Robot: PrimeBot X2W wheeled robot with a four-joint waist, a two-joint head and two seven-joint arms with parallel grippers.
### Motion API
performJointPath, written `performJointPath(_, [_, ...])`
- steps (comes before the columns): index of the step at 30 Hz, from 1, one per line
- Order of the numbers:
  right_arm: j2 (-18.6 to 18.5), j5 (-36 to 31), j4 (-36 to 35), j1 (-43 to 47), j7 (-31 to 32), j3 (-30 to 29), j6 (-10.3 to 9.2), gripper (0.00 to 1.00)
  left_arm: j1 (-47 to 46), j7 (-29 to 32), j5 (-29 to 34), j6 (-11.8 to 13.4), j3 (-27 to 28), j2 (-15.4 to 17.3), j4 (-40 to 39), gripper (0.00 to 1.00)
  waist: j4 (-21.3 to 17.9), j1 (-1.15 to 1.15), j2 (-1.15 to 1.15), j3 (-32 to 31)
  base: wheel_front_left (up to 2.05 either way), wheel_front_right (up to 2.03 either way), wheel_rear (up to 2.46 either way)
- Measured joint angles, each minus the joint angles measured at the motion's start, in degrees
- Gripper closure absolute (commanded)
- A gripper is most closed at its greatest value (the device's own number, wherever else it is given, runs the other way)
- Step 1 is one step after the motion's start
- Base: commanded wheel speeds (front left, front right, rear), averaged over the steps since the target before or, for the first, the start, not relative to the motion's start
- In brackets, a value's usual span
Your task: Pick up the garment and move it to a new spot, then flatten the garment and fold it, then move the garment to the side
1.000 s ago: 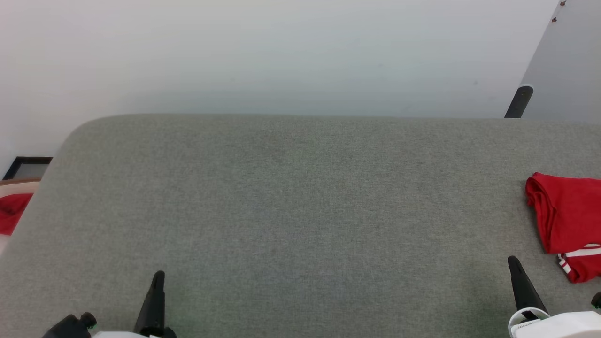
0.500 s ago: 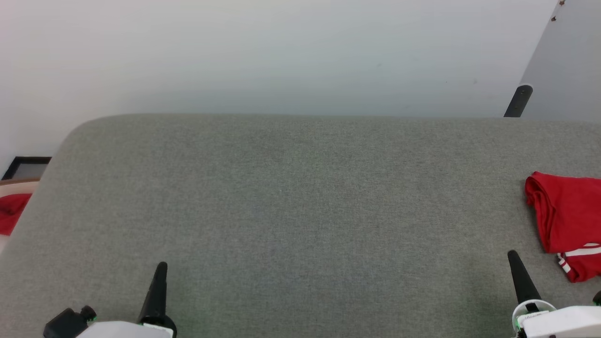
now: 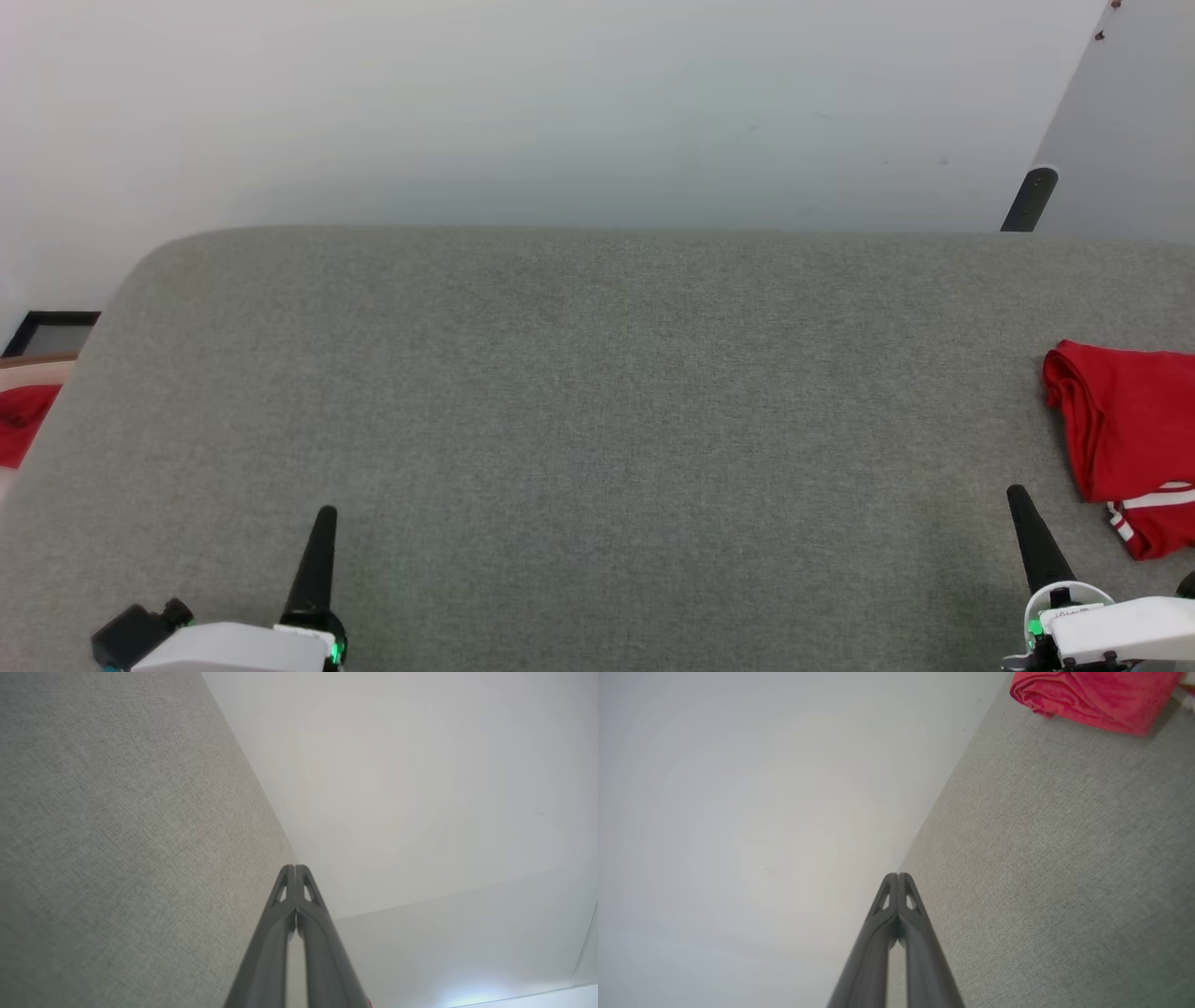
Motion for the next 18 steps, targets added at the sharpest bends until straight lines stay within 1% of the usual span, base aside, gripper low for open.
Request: performJointPath(18, [0.29, 7.98, 1.32, -1.47, 1.32, -0.44, 0.00, 1.00, -2.00, 2.45, -7.94, 0.01, 0.78, -0.90, 0.90, 1.00, -0.13, 0.00, 0.00, 0.12, 0.00, 0.00, 0.00])
